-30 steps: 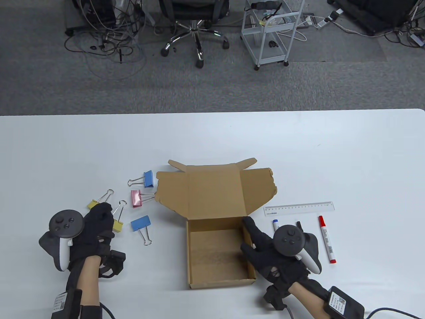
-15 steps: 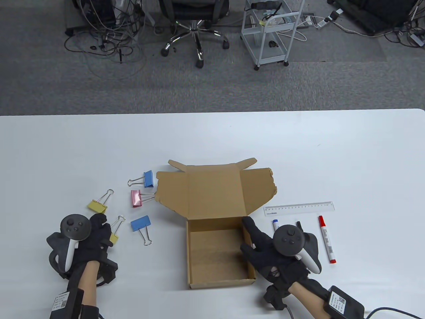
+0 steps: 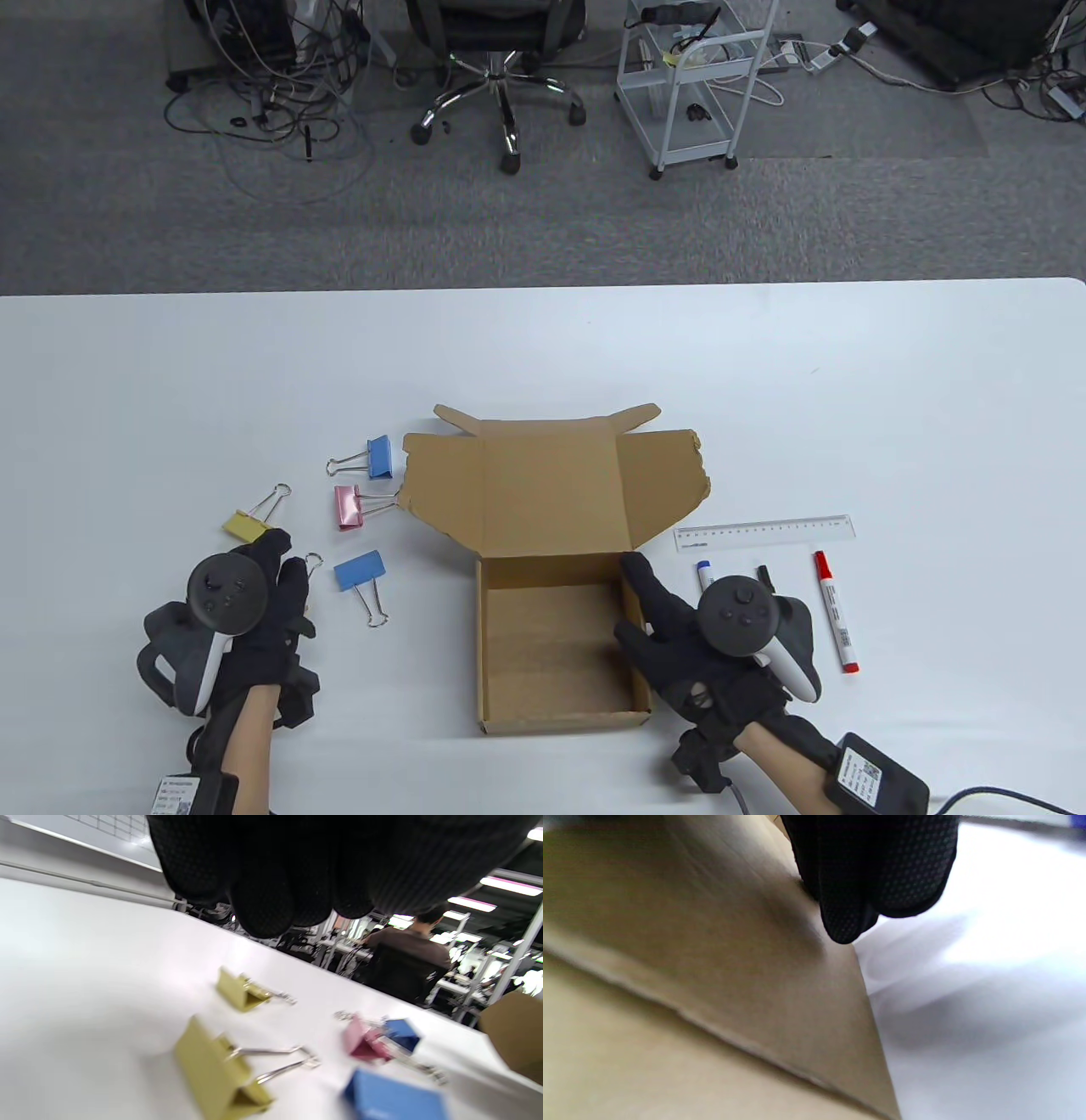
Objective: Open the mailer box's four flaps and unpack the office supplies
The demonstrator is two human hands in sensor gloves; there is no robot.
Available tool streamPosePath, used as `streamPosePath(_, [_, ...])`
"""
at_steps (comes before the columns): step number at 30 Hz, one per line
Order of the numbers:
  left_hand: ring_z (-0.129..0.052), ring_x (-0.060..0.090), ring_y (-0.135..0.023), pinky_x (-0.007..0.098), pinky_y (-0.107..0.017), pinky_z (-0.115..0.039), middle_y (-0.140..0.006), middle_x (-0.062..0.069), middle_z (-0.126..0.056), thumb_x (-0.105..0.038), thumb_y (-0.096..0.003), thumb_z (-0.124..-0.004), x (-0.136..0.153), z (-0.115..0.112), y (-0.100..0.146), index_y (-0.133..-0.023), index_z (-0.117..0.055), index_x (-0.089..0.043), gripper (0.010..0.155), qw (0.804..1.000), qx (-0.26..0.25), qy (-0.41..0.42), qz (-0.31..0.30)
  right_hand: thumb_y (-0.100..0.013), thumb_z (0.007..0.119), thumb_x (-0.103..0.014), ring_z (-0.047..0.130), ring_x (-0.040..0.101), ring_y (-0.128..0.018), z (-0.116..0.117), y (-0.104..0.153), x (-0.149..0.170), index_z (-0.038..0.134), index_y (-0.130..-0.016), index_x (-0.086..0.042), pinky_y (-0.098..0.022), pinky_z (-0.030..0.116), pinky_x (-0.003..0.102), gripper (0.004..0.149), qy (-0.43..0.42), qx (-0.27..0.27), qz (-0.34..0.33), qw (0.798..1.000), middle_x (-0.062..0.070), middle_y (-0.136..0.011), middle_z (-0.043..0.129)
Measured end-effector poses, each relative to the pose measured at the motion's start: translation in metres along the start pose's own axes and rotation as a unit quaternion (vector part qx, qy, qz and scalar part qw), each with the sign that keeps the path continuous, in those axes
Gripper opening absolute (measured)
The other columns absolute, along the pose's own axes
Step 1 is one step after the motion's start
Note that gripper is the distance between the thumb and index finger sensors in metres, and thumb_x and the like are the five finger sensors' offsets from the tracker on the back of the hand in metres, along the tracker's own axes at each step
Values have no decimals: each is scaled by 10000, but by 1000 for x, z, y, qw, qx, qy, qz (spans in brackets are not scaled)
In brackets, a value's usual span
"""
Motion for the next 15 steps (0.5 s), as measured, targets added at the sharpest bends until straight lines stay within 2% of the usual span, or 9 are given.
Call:
streamPosePath(4, [-876, 161, -902, 360, -660, -747, -1019, -114, -797, -587, -491, -870, -27, 15, 16, -982, -755, -434, 527, 997, -41, 37, -55, -498, 652, -718, 937, 212, -700, -2, 1, 0, 257, -1025, -573, -489, 863, 359, 674, 2, 6, 5, 1000, 86, -1032, 700])
streamPosePath(8, [-781, 189, -985, 391, -715, -685, -1078, -103, -716, -634, -493, -841, -46, 13, 28, -1019, -701, -438, 579, 992, -59, 67, -95, -467, 695, -755, 973, 223, -660, -14, 6, 2, 373, -1005, -640, -451, 889, 361, 637, -17, 28, 3, 999, 68, -1001, 764])
streamPosePath(11, [-757, 190, -1000, 390, -726, -671, -1092, -102, -690, -650, -491, -832, -55, 8, 38, -1029, -681, -438, 598, 987, -72, 75, -123, -456, 723, -755, 973, 234, -658, -38, 18, -1, 432, -1010, -620, -446, 887, 377, 640, -27, 78, -11, 997, 74, -977, 794])
streamPosePath(15, [-703, 193, -1040, 398, -750, -641, -1120, -104, -645, -686, -486, -802, -59, 6, 52, -1053, -635, -441, 640, 979, -103, 67, -161, -455, 745, -740, 935, 268, -702, -78, 46, -5, 485, -1023, -578, -486, 850, 412, 645, -27, 183, -27, 982, 72, -987, 787])
Point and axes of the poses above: the tracker on the back of each hand, its own x axis roughly to the little-finger side, its own y axis roughly from the fingertips to the wrist, z = x × y, the point moved 4 cm from there along -y, roughly from the wrist to the fingertips
